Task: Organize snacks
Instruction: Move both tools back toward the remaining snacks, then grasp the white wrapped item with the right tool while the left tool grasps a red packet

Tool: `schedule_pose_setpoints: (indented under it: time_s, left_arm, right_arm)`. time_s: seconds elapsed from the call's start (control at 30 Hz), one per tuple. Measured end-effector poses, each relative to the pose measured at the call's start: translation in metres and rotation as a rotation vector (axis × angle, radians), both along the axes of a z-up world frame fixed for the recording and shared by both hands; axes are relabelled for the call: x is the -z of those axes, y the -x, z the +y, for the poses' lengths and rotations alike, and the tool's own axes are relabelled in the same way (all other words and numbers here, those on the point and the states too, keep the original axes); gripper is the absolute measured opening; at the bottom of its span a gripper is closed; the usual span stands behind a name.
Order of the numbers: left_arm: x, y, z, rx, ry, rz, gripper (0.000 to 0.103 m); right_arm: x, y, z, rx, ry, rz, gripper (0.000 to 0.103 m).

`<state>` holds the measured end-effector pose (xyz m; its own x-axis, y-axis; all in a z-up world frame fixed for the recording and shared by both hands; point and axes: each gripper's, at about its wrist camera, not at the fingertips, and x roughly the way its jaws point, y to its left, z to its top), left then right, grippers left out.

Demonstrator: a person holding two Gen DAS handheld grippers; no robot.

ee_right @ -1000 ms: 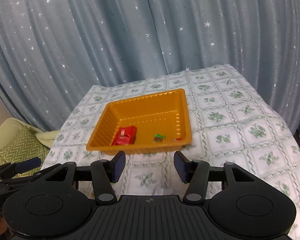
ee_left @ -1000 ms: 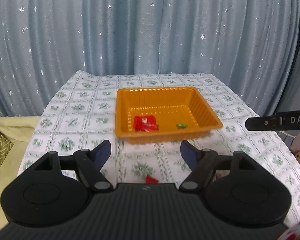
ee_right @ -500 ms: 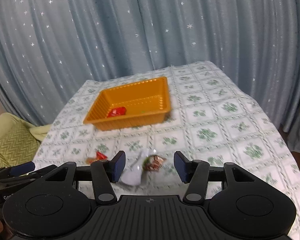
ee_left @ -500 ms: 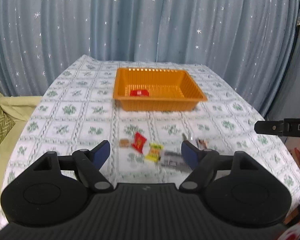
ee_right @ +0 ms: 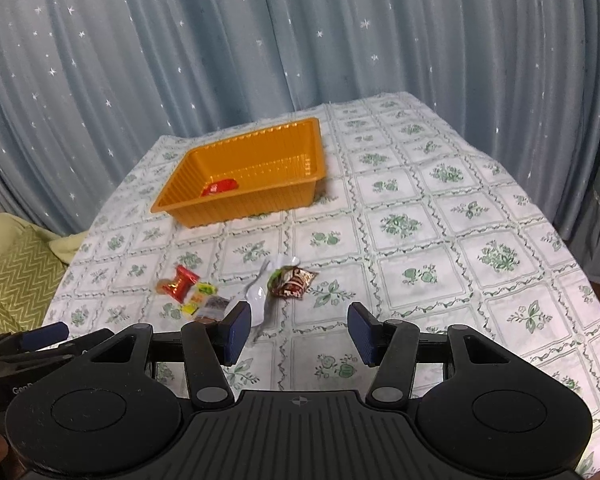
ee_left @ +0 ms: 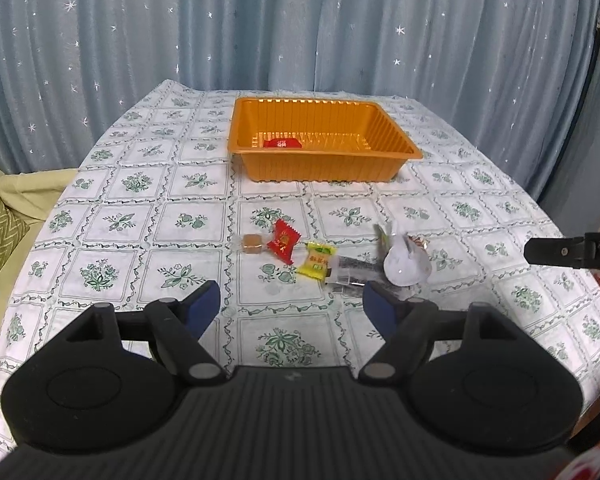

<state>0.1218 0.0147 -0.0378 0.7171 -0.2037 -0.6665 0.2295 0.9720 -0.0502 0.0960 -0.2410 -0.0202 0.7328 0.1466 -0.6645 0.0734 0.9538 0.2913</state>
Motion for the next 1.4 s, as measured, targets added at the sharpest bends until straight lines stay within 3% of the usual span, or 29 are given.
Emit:
schedule_pose_setpoints:
  time_s: [0.33,0.77,1.07,1.2,1.4]
  left_arm:
    - [0.025,-0.020,-0.001,0.018,-0.036,0.032,0.076]
    - [0.043,-0.058,0.013,0.019,-0.077,0.039,0.076]
    - [0.055,-0.077,0.021,0.007,-0.070,0.044,0.076]
    - [0.058,-0.081,0.018,0.017,-0.066,0.048,0.076]
    - [0.061,-0.082,0.015,0.034,-0.064,0.055,0.076]
  right_arm:
    - [0.023,-0.025,0.010,-0.026,-0.008,0.038,0.054]
    - [0.057,-0.096,0.037,-0.080,-0.032,0.088,0.054]
    - [0.086,-0.136,0.052,-0.098,0.025,0.138,0.053]
    - [0.091,-0.145,0.060,-0.107,0.077,0.150,0.040]
    - [0.093,-0.147,0.067,-0.132,0.136,0.147,0.029]
